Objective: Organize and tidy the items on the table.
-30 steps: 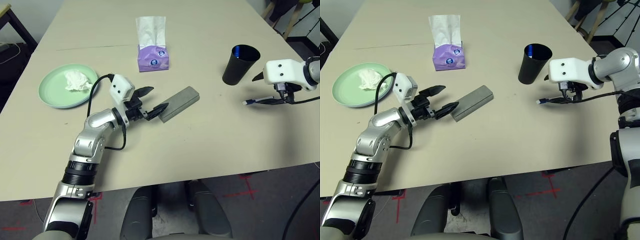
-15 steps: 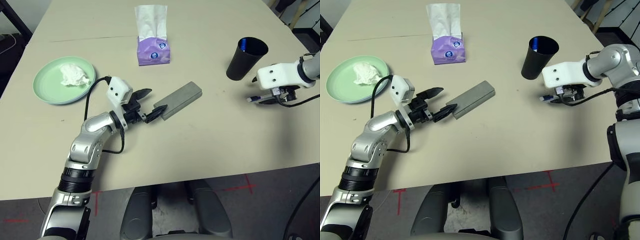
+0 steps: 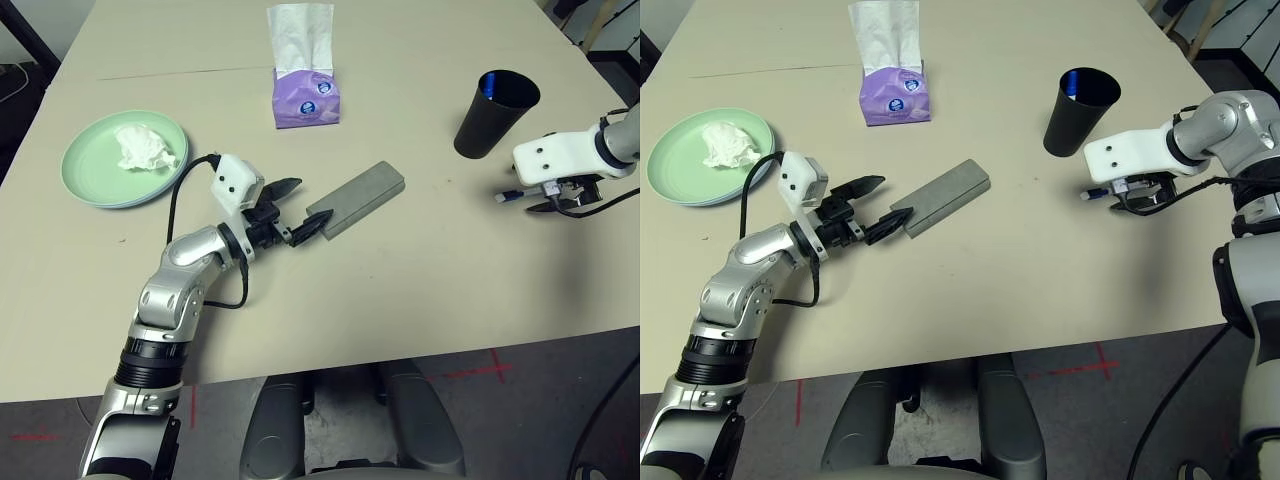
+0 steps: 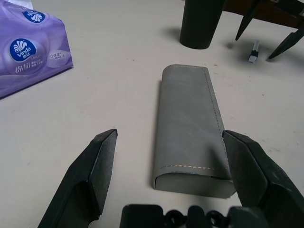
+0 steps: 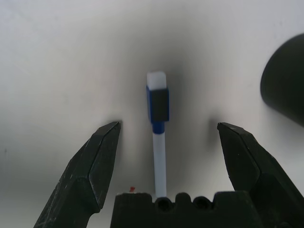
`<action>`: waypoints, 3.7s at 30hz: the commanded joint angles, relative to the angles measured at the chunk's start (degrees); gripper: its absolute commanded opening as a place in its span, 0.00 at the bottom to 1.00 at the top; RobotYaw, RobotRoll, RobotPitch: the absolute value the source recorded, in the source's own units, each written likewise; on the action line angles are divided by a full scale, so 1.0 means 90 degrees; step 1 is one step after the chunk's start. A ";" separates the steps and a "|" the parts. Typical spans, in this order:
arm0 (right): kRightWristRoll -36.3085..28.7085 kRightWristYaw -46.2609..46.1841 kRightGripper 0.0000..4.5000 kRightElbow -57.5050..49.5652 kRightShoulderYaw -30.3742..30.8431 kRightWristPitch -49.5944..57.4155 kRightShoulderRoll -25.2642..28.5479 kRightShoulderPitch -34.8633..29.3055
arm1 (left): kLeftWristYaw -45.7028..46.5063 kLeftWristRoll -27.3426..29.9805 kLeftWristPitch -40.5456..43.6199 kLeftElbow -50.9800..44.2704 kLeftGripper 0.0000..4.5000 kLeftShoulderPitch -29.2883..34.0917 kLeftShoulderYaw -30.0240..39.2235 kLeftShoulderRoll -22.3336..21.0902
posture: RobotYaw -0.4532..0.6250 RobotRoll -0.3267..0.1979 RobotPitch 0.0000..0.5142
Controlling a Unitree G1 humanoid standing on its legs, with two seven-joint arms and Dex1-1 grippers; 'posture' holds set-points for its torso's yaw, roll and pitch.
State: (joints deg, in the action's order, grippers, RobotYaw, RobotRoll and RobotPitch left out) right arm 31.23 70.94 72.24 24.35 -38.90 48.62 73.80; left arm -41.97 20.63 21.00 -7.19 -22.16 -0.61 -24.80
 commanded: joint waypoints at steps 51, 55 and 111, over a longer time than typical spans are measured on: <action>-0.2987 0.2395 0.09 -0.2543 -0.1465 0.3023 -0.0164 -0.1100 | -0.0141 -0.0114 -0.0322 0.0535 1.00 -0.0491 -0.0050 0.0008 | 0.39 0.62 0.40; -0.3325 0.2272 0.09 -0.3605 -0.1804 0.3867 0.0012 -0.1519 | -0.0298 -0.0188 -0.0567 0.0933 1.00 -0.0770 -0.0081 -0.0009 | 0.37 0.62 0.35; -0.5031 -0.6859 0.09 -0.5760 -0.4656 0.5371 -0.2990 -0.2452 | -0.0985 -0.0156 -0.0760 0.1631 1.00 -0.1371 0.0061 -0.0133 | 0.36 0.62 0.18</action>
State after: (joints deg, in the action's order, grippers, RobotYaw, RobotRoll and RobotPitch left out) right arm -14.33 9.74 20.49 -18.02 8.41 21.13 52.16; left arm -51.24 18.95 13.28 7.41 -34.07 -0.32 -26.12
